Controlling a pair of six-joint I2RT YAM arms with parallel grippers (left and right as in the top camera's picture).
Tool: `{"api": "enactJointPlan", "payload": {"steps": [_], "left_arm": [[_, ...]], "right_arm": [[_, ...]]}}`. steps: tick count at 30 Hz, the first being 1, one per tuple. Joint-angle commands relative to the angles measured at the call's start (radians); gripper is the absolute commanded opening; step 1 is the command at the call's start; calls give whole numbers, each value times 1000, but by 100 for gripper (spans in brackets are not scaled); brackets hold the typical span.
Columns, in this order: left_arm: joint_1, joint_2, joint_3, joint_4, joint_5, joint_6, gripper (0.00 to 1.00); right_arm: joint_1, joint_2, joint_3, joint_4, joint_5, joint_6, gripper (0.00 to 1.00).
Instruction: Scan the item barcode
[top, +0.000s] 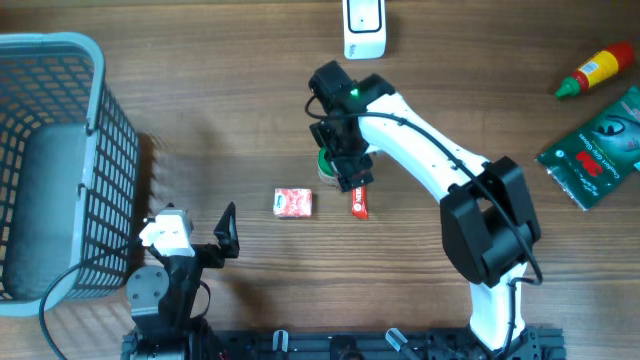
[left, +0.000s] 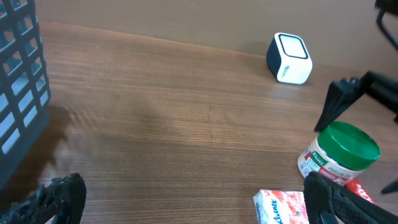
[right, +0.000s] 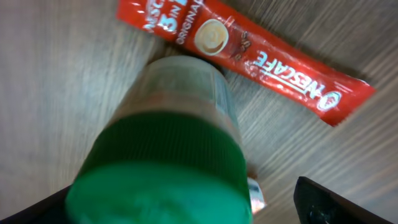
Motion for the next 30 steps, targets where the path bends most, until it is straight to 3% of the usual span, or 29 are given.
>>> {"api": "enactJointPlan", "payload": {"steps": [1, 4, 8, 10, 18, 24, 27, 30], "left_arm": [[-5, -3, -9, 3, -6, 19, 100], [-5, -3, -9, 3, -6, 19, 100], [-5, -3, -9, 3, -6, 19, 100], [-5, -3, -9, 3, -6, 19, 100], [-5, -3, -9, 3, -6, 19, 100], [-5, -3, -9, 3, -6, 19, 100], [-5, -3, -9, 3, -6, 19, 100], [-5, -3, -9, 3, -6, 19, 100]], "right_arm": [[0, 11, -39, 63, 6, -2, 94], [1, 11, -39, 108, 1, -137, 73], [1, 11, -39, 107, 7, -326, 62], [0, 11, -39, 103, 9, -469, 61], [-1, -3, -33, -14, 9, -1223, 63], [0, -7, -21, -161, 10, -1678, 73], [0, -8, -18, -142, 10, -1806, 97], [0, -9, 20, -164, 9, -1791, 100]]}}
